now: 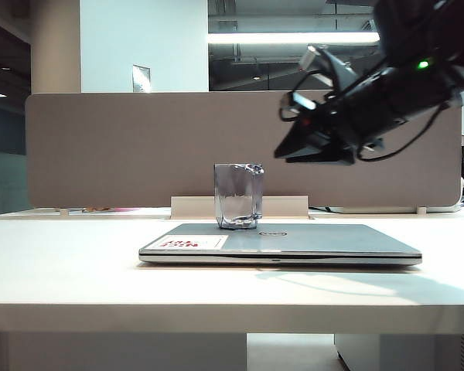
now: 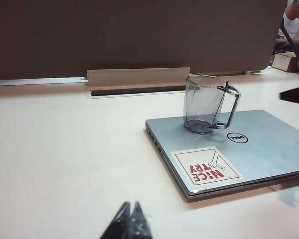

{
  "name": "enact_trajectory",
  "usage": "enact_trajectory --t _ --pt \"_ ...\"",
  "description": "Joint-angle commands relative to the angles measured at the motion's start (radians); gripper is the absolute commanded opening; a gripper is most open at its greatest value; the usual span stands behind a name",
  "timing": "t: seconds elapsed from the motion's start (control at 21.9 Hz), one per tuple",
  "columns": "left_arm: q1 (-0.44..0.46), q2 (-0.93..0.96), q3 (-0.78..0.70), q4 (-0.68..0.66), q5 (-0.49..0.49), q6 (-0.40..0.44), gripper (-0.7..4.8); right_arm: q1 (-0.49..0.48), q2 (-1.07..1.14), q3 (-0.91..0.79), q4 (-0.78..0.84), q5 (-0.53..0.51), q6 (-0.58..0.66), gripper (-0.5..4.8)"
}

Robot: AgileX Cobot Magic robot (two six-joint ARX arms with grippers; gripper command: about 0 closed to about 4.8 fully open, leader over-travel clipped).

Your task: Pick up the water cup and place it on the right side of the laptop.

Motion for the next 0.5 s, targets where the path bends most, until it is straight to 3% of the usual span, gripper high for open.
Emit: enact_trajectory --t 0.05,0.23,0.5 --pt "-0.001 0.0 0.006 0.01 -0.006 0.001 -0.06 0.027 0.045 0.049 0.032 0.006 -0.015 1.23" --pt "-0.001 0.0 0.006 0.01 -0.022 0.002 -0.06 0.071 0.118 0.106 0.042 0.008 -0.015 1.06" --pt "-0.001 0.0 0.005 0.01 -0.036 0.003 -0.06 0.072 0.185 0.143 0.067 0.004 -0.01 0.2"
